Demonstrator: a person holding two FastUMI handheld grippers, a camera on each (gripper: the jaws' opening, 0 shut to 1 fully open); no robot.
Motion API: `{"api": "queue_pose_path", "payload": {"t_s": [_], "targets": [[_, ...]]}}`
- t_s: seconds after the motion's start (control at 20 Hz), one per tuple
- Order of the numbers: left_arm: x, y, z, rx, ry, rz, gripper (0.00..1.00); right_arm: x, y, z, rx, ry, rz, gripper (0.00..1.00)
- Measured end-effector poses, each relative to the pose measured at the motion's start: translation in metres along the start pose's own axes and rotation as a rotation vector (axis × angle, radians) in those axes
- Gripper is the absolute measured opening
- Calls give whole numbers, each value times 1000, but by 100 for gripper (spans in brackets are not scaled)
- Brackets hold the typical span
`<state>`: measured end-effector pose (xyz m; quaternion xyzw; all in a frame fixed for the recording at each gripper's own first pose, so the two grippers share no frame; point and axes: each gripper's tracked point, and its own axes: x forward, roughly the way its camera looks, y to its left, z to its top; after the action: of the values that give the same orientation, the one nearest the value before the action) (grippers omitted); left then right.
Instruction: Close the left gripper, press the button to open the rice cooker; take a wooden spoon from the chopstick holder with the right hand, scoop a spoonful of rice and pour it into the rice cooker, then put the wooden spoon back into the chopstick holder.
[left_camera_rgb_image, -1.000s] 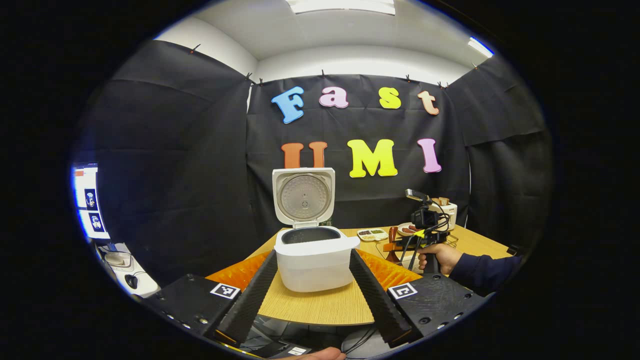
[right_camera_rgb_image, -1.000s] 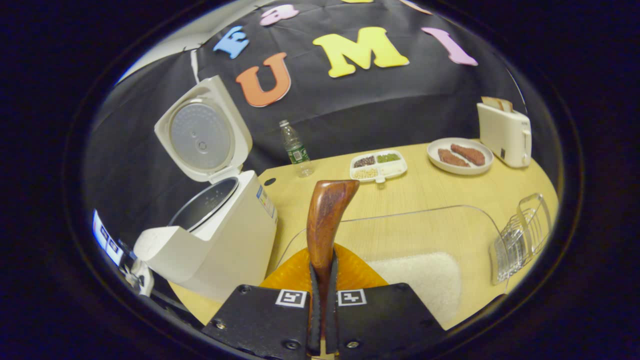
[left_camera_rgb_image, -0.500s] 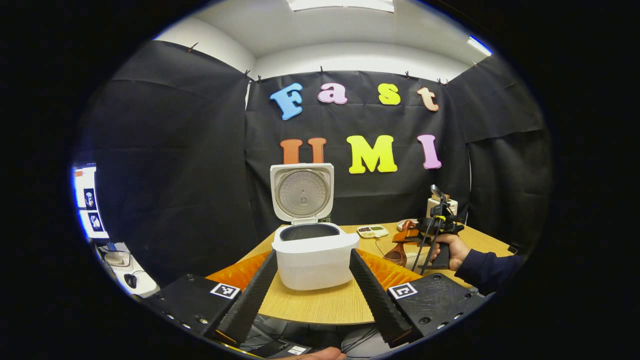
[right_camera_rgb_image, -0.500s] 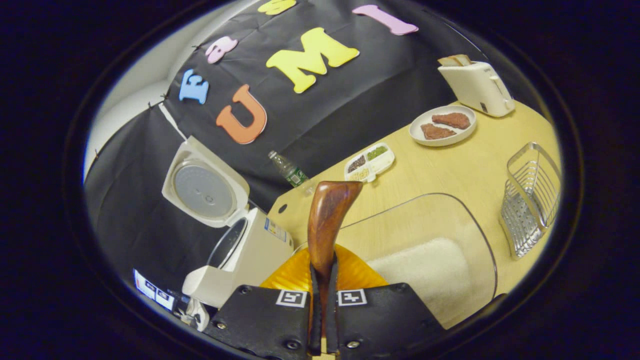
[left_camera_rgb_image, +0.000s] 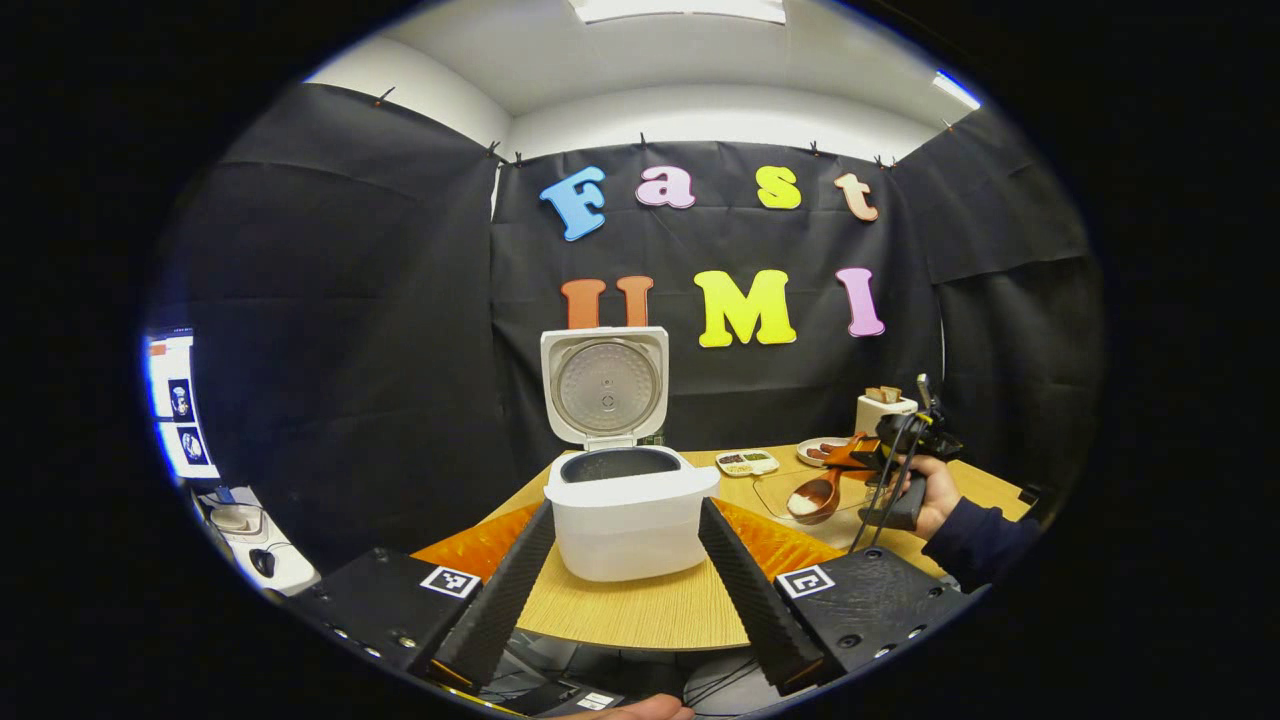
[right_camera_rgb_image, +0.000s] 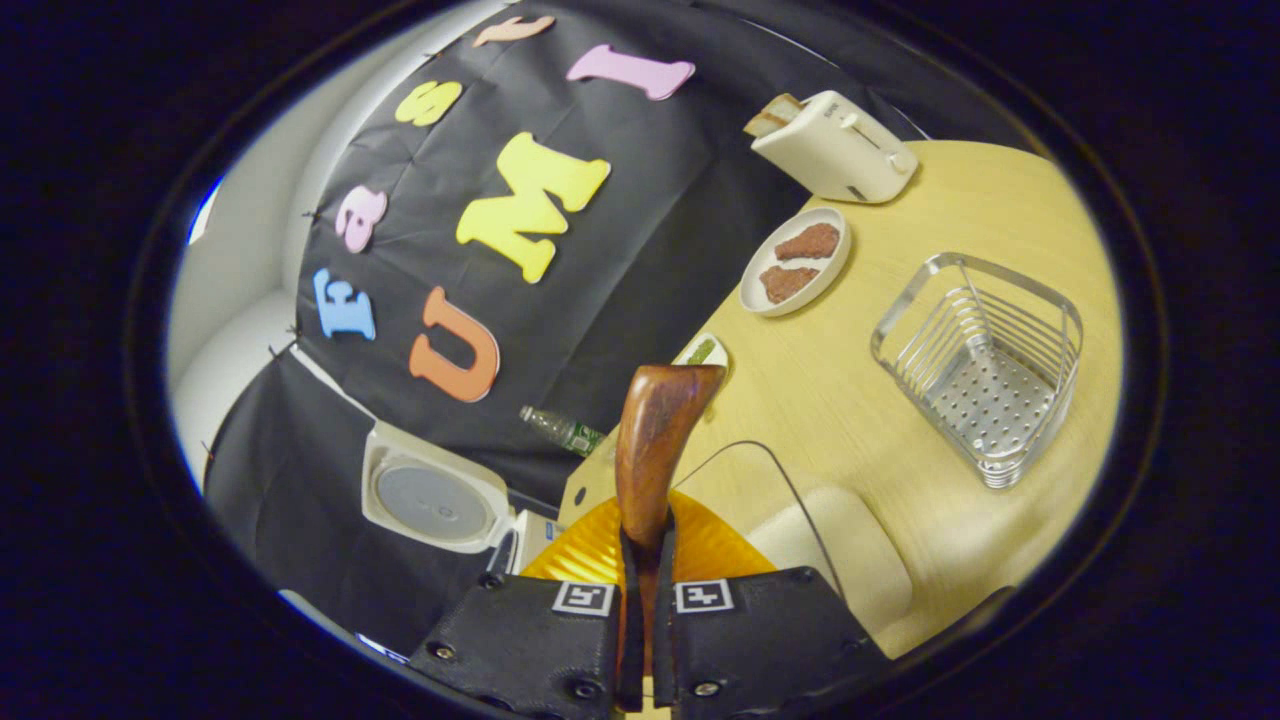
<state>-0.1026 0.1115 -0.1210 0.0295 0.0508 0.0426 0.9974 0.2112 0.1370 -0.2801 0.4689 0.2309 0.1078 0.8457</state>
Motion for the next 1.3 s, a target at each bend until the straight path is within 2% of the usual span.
{"api": "queue_pose_path", "payload": {"t_s": [0.15, 0.4, 0.5, 0.95, 1.3], "targets": [[-1, -2, -2, -10, 4, -4, 93, -19, 6, 25, 149, -48, 64, 9], [-4, 3, 5, -18, -10, 8, 93, -57, 12, 73, 408, -213, 151, 8], [-5, 4, 6, -18, -16, 9, 93, -59, 23, 73, 478, -195, 190, 8], [-18, 23, 14, -25, -58, 17, 93, -51, 70, 55, 411, -159, 196, 8], [-39, 49, 24, -42, -105, 26, 93, -22, 133, 29, 309, -131, 180, 8]]}}
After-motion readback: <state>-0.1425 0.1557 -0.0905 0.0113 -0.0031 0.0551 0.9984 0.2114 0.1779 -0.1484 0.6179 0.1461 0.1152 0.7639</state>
